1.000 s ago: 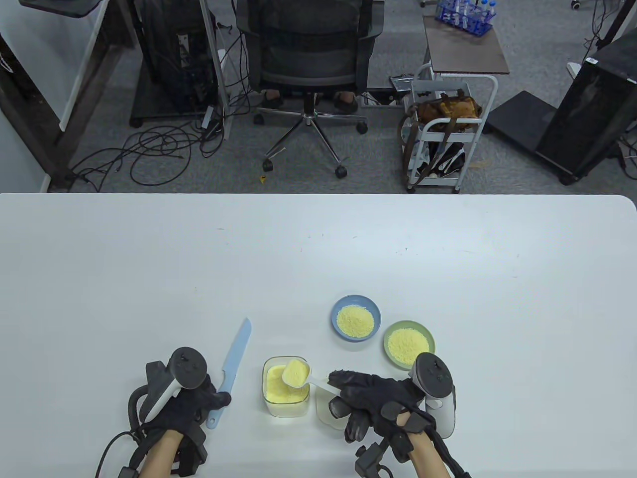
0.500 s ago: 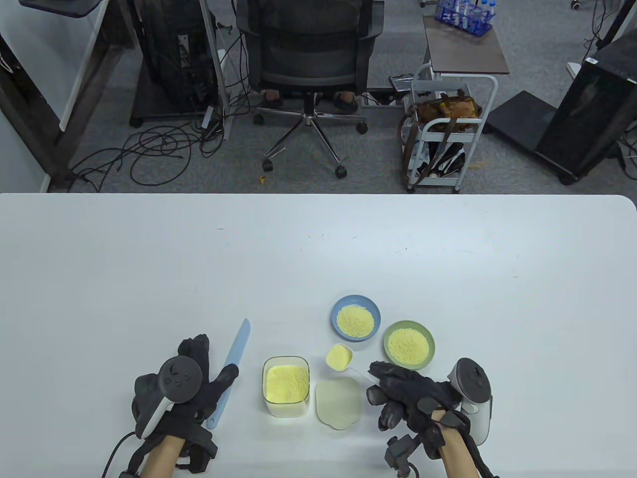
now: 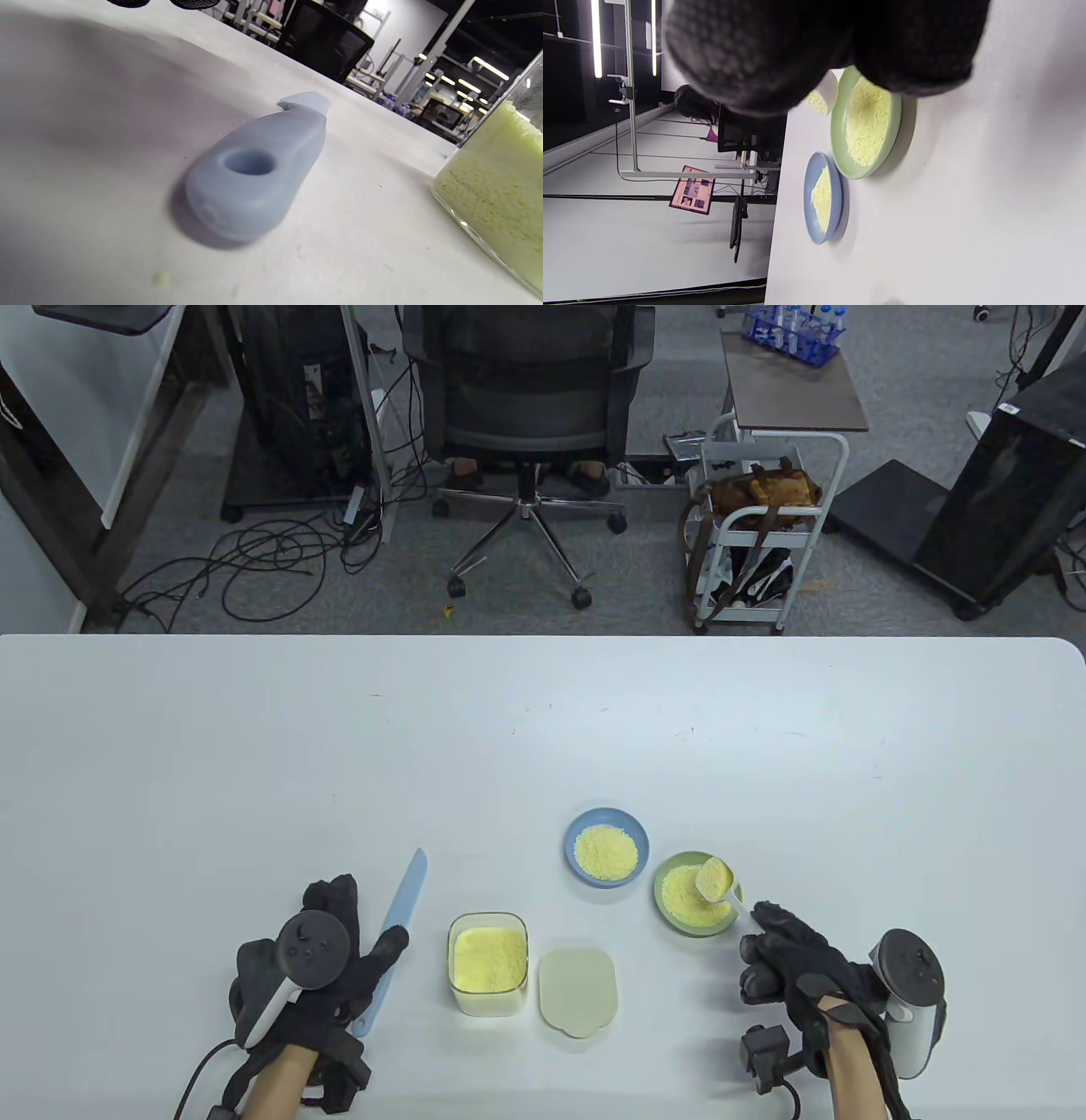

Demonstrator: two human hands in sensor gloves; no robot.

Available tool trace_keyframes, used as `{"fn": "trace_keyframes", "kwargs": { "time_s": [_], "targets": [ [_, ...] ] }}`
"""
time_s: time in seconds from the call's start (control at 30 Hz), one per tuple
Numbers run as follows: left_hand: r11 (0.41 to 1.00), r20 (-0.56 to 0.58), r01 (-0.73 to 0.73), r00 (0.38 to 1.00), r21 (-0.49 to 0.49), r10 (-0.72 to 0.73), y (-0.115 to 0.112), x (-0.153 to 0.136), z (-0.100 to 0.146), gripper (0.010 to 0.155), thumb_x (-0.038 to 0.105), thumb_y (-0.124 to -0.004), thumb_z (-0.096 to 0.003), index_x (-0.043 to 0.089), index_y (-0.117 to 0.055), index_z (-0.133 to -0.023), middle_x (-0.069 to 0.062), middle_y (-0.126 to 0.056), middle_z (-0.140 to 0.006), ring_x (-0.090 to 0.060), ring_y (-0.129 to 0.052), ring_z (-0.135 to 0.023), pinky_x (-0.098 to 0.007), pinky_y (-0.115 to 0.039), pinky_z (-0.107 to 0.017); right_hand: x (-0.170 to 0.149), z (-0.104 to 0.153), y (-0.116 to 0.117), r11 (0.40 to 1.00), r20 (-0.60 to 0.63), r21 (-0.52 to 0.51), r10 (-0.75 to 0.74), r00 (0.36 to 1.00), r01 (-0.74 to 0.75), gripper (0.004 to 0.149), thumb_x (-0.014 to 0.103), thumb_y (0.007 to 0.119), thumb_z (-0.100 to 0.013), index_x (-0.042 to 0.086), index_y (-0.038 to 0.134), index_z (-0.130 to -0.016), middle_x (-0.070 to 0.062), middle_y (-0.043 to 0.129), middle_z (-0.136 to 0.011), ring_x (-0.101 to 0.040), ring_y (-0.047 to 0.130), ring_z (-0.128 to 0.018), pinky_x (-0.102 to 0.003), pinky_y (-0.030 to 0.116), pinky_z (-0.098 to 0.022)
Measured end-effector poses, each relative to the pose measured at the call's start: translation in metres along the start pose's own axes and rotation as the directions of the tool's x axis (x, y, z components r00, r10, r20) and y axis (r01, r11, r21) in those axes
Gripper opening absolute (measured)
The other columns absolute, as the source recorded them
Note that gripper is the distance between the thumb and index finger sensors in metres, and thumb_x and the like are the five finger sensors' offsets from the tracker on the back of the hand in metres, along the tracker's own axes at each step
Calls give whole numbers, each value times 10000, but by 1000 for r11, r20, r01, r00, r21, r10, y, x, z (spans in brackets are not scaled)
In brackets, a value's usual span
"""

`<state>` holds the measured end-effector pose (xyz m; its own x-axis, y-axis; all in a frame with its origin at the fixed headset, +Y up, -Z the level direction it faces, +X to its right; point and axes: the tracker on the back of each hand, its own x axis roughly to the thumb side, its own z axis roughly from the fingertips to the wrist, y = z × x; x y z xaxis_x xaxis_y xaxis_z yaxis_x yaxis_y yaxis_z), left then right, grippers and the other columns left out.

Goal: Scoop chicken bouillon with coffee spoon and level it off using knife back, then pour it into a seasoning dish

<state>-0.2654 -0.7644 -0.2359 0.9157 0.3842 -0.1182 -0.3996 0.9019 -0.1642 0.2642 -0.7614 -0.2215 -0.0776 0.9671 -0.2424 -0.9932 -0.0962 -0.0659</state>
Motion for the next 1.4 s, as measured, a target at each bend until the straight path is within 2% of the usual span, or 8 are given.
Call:
{"fn": "trace_keyframes", "kwargs": {
  "time_s": [0.27, 0.4, 0.7, 0.97, 1.4],
  "targets": [
    [1000, -1, 0, 1000, -6, 0, 0, 0, 0, 978, 745, -527, -416, 159, -174, -1116, -281, -229, -1169, -478, -411, -1109, -660, -456, -732, 4, 1, 1, 999, 6, 8, 52, 999, -52, 478, 139, 694, -436, 26, 594, -889, -341, 635, -693, -126, 885, -344, -452, 770, -354],
    [1000, -1, -3, 1000, -3, 3, 0, 0, 0, 978, 743, -528, -418, 158, -171, -1116, -283, -229, -1168, -478, -407, -1110, -660, -454, -732, 9, 3, 3, 992, 27, -40, 122, 992, -121, 463, 119, 720, -408, 46, 657, -861, -333, 650, -695, -151, 895, -321, -471, 770, -353],
    [1000, 0, -10, 1000, -6, 10, -1, -1, -1, 978, 742, -527, -418, 158, -168, -1116, -280, -225, -1169, -479, -405, -1110, -658, -455, -732, 18, 7, 8, 993, 57, -25, 120, 991, -119, 466, 115, 720, -405, 44, 655, -861, -332, 648, -699, -149, 898, -315, -469, 775, -352],
    [1000, 5, -10, 1000, -11, 10, -1, -1, -1, 977, 739, -527, -419, 157, -167, -1115, -284, -221, -1167, -480, -405, -1108, -657, -458, -731, 21, 11, 33, 988, 84, 77, 127, 988, -134, 474, 131, 720, -409, 42, 642, -868, -328, 666, -687, -127, 909, -317, -452, 794, -345],
    [998, 25, -59, 998, -17, 59, -1, 1, 1, 972, 742, -521, -420, 162, -163, -1114, -276, -222, -1167, -474, -409, -1109, -644, -468, -735, 18, 30, 97, 931, 101, 352, 64, 993, -96, 481, 161, 707, -430, -28, 604, -861, -325, 779, -593, -61, 963, -226, -396, 870, -258]
  ]
}}
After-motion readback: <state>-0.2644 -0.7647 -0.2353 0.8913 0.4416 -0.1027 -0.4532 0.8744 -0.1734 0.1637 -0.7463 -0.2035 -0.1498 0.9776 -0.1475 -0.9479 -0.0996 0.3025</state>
